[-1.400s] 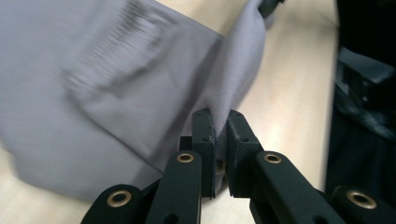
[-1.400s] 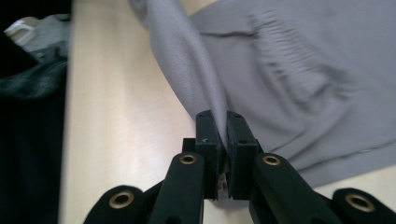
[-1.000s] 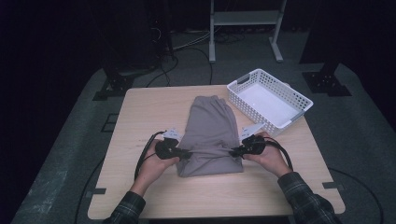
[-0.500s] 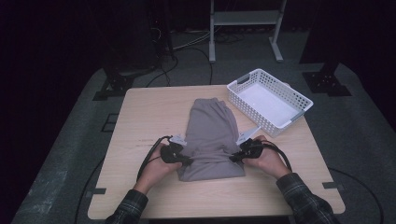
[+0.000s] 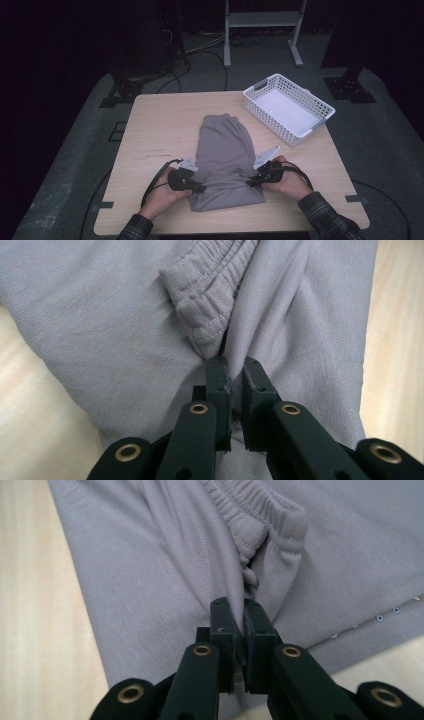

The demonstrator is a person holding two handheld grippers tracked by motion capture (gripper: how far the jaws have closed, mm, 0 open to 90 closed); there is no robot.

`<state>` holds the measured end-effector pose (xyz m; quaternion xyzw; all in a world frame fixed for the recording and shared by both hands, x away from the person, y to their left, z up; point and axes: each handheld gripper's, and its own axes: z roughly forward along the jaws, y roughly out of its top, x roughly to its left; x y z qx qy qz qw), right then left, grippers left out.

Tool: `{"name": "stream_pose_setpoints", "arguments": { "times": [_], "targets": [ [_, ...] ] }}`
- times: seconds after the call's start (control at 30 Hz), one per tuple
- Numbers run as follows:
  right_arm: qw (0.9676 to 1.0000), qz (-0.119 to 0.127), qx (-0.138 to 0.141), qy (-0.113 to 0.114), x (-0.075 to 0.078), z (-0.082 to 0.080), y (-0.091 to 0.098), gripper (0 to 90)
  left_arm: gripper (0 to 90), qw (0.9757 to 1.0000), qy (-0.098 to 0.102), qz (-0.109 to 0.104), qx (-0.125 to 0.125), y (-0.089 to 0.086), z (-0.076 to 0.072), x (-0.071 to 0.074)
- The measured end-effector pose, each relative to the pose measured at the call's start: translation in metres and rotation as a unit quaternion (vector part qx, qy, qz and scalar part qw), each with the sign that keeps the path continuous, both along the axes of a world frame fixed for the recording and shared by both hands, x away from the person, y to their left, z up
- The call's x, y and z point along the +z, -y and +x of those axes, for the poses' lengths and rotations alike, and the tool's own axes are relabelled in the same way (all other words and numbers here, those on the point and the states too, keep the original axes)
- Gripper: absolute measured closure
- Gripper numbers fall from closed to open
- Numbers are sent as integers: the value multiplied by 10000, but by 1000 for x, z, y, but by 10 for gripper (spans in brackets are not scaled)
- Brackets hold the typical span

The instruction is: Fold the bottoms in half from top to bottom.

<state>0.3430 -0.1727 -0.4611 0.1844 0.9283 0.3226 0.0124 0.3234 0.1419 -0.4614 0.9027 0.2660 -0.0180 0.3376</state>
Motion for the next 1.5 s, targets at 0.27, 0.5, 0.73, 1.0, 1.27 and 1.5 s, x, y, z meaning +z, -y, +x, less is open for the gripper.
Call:
{"name": "stream_pose_setpoints", "arguments": {
  "times": [0.27,0.5,0.73,1.0,1.27,1.5],
  "targets": [
    [9998,-66,176,64,0,-26,2,847,841,9999,-57,-29,-133,1,-22,0],
    [9996,-45,230,164,0,-40,4,848,843,9997,-92,-6,-220,3,-39,0],
    [9995,126,274,56,7,-41,7,849,845,9996,7,-168,-238,2,-40,12],
    [9983,489,208,228,33,-36,11,849,845,9974,397,-579,-135,-4,-31,45],
    [9953,784,23,566,68,-10,17,849,844,9937,784,-797,87,-7,1,80],
    [9931,897,-183,739,91,20,15,849,844,9912,1018,-777,335,-8,33,100]
  ]
}}
